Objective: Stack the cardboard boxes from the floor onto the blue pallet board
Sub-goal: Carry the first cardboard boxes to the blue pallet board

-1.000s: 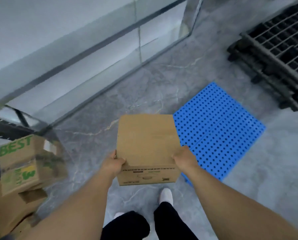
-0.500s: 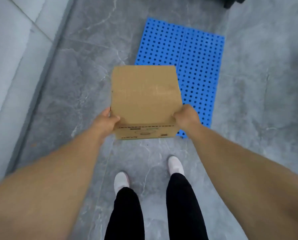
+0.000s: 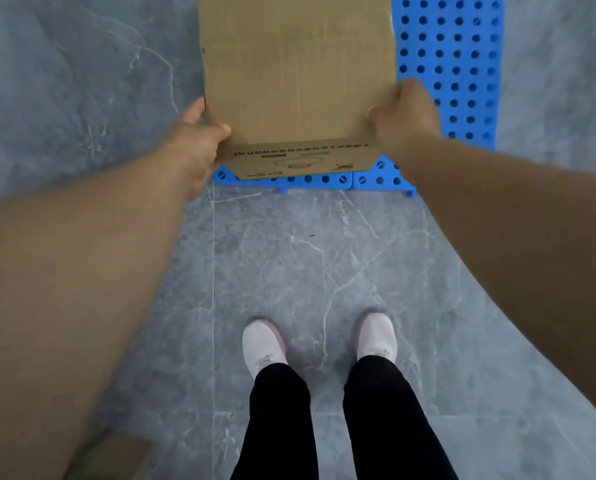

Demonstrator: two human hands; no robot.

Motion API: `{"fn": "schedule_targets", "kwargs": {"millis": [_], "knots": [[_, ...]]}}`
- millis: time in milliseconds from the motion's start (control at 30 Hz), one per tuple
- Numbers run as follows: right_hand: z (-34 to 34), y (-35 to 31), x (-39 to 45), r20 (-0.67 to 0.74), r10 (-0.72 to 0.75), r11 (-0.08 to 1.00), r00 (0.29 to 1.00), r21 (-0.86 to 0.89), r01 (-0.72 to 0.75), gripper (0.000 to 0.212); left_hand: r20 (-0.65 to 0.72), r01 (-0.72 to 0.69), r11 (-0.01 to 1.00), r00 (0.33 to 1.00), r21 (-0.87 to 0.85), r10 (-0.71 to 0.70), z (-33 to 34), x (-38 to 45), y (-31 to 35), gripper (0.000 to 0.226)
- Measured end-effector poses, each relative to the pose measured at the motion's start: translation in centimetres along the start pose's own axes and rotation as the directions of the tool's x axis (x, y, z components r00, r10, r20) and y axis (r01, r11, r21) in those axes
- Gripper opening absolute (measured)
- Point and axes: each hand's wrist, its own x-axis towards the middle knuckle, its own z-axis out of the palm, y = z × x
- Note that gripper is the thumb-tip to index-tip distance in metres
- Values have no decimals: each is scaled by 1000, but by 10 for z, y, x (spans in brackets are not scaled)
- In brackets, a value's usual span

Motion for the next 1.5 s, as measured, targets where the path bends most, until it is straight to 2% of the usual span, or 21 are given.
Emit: {"fn": "schedule_targets", "kwargs": {"millis": [67, 167, 333, 767, 967, 1167, 1267, 1400, 1500], "knots": [[13, 10, 8, -20, -7, 999, 1000, 37, 8, 13, -6, -9, 1000, 1000, 3, 9, 2, 15, -10, 56], [28, 20, 15, -48, -13, 996, 999, 90, 17, 24, 5, -38, 998, 999, 56, 38, 2, 34, -17, 55], [49, 26, 25, -37, -9, 990, 999, 143, 15, 28, 17, -66, 992, 998, 108, 65, -2, 54, -21, 54], [69, 39, 32, -77, 3, 982, 997, 189, 12, 31, -20, -62, 988, 998, 144, 66, -3, 64, -40, 59], [66, 41, 34, -73, -17, 986, 997, 163, 29, 31, -21, -90, 965, 995, 248, 99, 0, 61, -40, 54], [47, 26, 19, -32, 3, 1000, 999, -25, -4, 37, -173, 6, 943, 983, 333, 54, 6, 34, -28, 66], [31, 12, -2, -27, -33, 986, 999, -165, 28, 37, -215, 26, 941, 975, 338, 50, -1, 4, -17, 68], [7, -12, -47, 140, -109, 872, 984, -461, 162, 35, -157, 33, 939, 987, 343, 23, -18, -49, -5, 69], [-13, -30, -88, 269, -166, 759, 949, -579, 297, 31, -98, 26, 920, 995, 390, 13, -33, -100, 0, 69]]}}
